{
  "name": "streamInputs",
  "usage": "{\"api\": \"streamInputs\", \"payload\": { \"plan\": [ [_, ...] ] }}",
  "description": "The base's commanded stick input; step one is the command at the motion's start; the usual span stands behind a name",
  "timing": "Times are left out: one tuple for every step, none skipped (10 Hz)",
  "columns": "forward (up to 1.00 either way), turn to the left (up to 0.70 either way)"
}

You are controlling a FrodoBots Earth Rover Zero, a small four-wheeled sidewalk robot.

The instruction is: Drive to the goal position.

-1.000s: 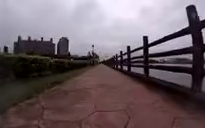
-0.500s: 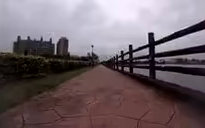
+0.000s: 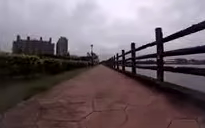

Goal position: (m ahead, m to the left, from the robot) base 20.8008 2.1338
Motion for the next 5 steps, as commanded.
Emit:
{"api": "streamInputs", "payload": {
  "plan": [
    [1.00, 0.00],
    [1.00, 0.00],
    [1.00, 0.00],
    [1.00, 0.00],
    [1.00, 0.00]
  ]
}}
